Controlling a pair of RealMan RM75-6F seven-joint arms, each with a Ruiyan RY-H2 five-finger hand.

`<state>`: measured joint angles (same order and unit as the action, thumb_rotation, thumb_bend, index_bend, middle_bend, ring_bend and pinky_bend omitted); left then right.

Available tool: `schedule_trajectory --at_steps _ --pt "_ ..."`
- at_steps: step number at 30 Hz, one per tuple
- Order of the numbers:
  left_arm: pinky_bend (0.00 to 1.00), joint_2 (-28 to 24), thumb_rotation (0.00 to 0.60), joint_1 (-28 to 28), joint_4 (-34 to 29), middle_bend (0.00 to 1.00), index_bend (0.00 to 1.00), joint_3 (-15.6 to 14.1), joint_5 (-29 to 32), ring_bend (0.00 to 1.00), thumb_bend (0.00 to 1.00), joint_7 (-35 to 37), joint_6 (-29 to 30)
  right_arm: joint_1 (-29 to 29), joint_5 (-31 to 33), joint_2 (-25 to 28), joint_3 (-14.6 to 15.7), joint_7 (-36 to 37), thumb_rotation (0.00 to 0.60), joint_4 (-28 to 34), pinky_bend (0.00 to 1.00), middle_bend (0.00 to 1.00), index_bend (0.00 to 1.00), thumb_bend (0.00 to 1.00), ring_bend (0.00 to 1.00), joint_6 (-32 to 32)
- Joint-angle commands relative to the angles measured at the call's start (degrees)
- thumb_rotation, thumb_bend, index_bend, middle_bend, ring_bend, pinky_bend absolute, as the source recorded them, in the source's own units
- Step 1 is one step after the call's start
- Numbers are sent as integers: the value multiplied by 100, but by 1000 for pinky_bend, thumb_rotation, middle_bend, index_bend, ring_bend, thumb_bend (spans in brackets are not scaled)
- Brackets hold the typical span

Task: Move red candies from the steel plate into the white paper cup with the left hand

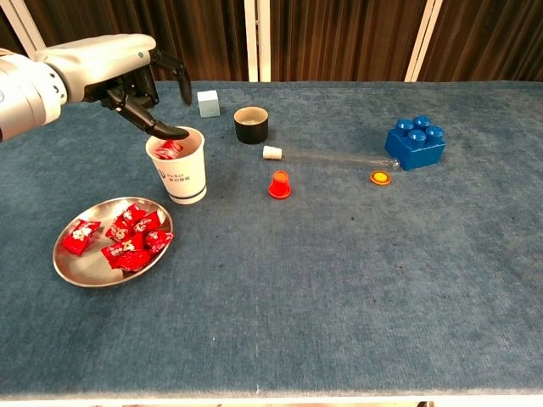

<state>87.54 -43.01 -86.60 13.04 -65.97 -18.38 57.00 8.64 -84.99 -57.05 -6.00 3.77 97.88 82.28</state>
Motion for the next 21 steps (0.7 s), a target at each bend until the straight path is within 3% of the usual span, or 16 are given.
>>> schedule_trajectory --at_steps 1,7,11,15,21 --pt "825 6 479 -5 25 967 329 -13 -10 900 83 -6 31 3 3 -2 -2 -3 600 1 0 0 0 98 0 -5" --pt "824 -67 477 58 -49 967 322 -9 -110 900 81 119 210 11 -3 3 -8 -16 600 13 0 0 0 98 0 -8" --pt "824 -336 476 343 -336 967 322 -77 -424 900 83 368 687 -2 -3 26 -7 -2 600 20 0 0 0 96 0 6" --pt "818 -710 476 751 -608 967 362 -359 -726 895 118 488 1117 -22 -11 48 -13 26 600 14 0 0 0 99 0 47" --pt "814 -1055 492 1267 -741 967 420 -1004 -1116 893 152 374 1387 -4 -69 21 0 29 600 8 0 0 0 98 0 37"
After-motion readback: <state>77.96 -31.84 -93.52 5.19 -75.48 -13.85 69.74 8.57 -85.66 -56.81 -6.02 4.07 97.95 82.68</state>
